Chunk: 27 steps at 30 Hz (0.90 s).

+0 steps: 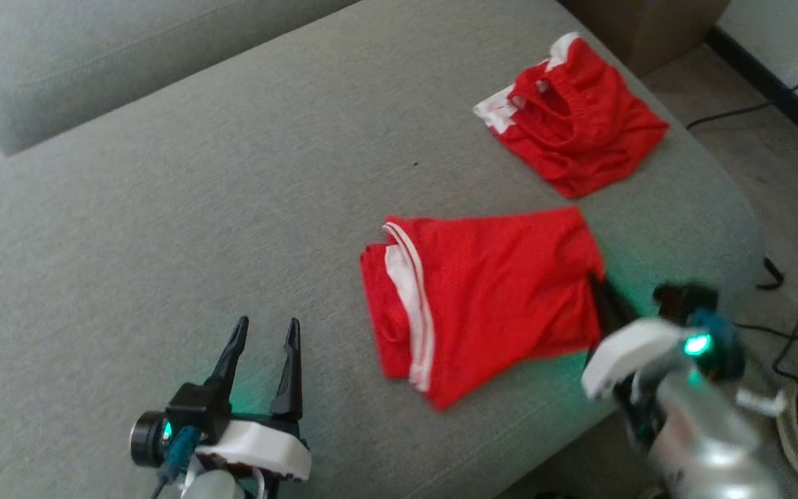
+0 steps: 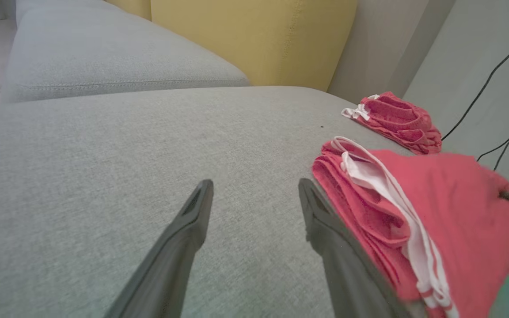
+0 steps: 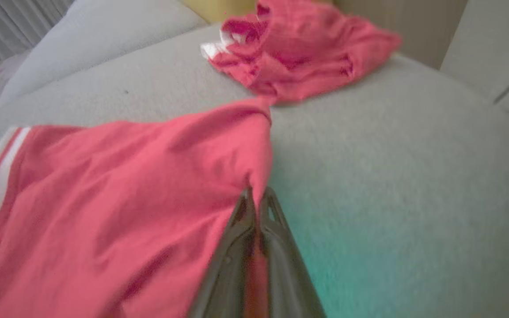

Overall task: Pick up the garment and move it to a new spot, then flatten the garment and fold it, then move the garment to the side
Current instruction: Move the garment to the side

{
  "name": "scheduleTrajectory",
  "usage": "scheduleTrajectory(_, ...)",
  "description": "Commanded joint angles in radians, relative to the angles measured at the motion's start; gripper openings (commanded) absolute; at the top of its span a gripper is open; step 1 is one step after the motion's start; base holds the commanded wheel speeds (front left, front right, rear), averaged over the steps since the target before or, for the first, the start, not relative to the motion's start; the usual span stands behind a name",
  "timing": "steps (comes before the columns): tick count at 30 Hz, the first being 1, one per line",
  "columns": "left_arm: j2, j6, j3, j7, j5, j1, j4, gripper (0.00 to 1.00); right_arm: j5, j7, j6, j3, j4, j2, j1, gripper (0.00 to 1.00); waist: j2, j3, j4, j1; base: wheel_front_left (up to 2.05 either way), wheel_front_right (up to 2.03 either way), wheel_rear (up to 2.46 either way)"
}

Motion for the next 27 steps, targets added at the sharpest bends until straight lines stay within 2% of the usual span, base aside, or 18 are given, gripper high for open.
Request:
scheduleTrajectory(1,0.002,-0.006,0.024,-0.01,0.013,-0.044,-0.019,1.0,-0.022,-0.007,-0.001,0.013,-0.047,-0.024,-0.099,0.0,0.0,0.023,0.032,-0.0001,0.0,0.0,0.0)
scheduleTrajectory(6,0.002,-0.018,0.025,-0.01,0.037,-0.062,-0.01,1.0,-0.083,-0.007,-0.001,0.009,-0.051,-0.128,-0.242,0.0,0.0,0.059,0.103,-0.0001,0.0,0.0,0.0)
scheduleTrajectory(10,0.002,-0.025,0.033,-0.01,0.052,-0.068,-0.005,1.0,-0.114,-0.006,-0.001,-0.014,0.01,-0.204,-0.358,0.0,0.0,0.081,0.148,-0.0001,0.0,0.0,0.0)
scheduleTrajectory(14,0.002,-0.03,0.035,-0.01,0.067,-0.08,-0.006,1.0,-0.167,-0.006,-0.001,-0.082,0.105,-0.278,-0.451,0.0,0.0,0.101,0.186,-0.0001,0.0,0.0,0.0)
scheduleTrajectory(18,0.002,-0.033,0.04,-0.01,0.081,-0.098,-0.009,1.0,-0.243,-0.006,-0.001,-0.195,0.195,-0.352,-0.509,0.0,0.0,0.114,0.214,-0.0001,0.0,0.0,0.0)
scheduleTrajectory(19,0.002,-0.033,0.043,-0.01,0.084,-0.1,-0.009,1.0,-0.264,-0.006,-0.001,-0.231,0.21,-0.368,-0.518,0.08,0.0,0.115,0.217,-0.0001,0.0,0.0,0.0)
scheduleTrajectory(20,0.002,-0.033,0.046,-0.01,0.086,-0.102,-0.01,1.0,-0.285,-0.006,-0.001,-0.267,0.223,-0.378,-0.522,0.46,0.0,0.115,0.22,-0.0001,0.0,0.0,0.0)
scheduleTrajectory(21,0.002,-0.033,0.049,-0.01,0.087,-0.102,-0.011,1.0,-0.307,-0.006,-0.001,-0.299,0.232,-0.382,-0.524,1.0,0.0,0.115,0.221,-0.0001,0.0,0.0,0.0)
scheduleTrajectory(23,0.002,-0.032,0.057,-0.01,0.09,-0.1,-0.013,1.0,-0.345,-0.006,-0.001,-0.366,0.203,-0.372,-0.521,1.0,0.0,0.114,0.222,-0.0001,0.0,0.0,0.0)
scheduleTrajectory(25,0.002,-0.03,0.066,-0.01,0.092,-0.097,-0.014,1.0,-0.377,-0.006,-0.001,-0.414,0.164,-0.336,-0.503,1.0,0.0,0.108,0.22,-0.0001,0.0,0.0,0.0)
scheduleTrajectory(27,0.002,-0.028,0.071,-0.01,0.092,-0.094,-0.015,1.0,-0.392,-0.006,-0.001,-0.429,0.136,-0.314,-0.493,1.0,0.0,0.104,0.219,-0.0001,0.0,0.0,0.0)
